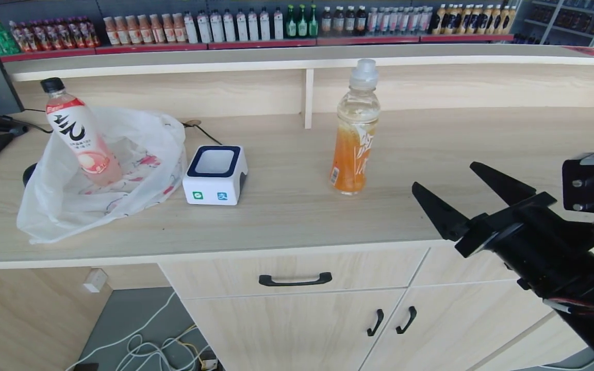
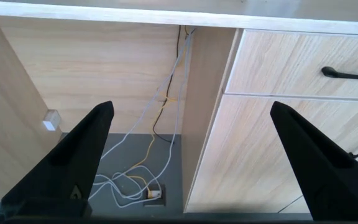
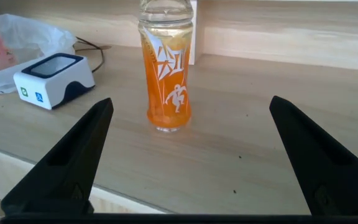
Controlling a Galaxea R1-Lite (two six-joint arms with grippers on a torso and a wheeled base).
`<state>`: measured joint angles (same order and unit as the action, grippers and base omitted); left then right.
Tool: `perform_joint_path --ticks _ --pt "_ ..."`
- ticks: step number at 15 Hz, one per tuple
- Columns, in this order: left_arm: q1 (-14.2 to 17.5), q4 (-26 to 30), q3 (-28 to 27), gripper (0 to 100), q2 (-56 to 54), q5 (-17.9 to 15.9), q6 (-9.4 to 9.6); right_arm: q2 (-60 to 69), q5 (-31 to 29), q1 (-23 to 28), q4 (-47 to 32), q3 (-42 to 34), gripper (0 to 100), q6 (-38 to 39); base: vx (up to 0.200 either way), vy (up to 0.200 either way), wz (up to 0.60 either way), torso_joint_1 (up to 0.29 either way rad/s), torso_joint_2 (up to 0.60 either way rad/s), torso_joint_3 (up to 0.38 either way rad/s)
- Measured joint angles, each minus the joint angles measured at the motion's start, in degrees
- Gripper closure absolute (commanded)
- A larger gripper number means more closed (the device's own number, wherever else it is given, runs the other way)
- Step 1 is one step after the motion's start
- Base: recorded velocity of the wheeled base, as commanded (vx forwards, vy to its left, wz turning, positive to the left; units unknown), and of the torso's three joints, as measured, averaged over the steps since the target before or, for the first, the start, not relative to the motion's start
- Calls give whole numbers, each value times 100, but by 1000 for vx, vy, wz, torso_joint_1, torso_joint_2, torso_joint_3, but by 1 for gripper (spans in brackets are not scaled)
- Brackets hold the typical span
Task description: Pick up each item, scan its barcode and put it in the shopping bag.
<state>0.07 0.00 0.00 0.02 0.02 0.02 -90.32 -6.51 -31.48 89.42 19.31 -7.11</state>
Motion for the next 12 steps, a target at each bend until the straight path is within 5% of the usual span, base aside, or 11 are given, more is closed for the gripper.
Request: perform_joint_path --ticks 12 --pt "0 0 0 0 0 0 5 -1521 -798 -673 -589 2093 0 -230 0 0 0 0 0 0"
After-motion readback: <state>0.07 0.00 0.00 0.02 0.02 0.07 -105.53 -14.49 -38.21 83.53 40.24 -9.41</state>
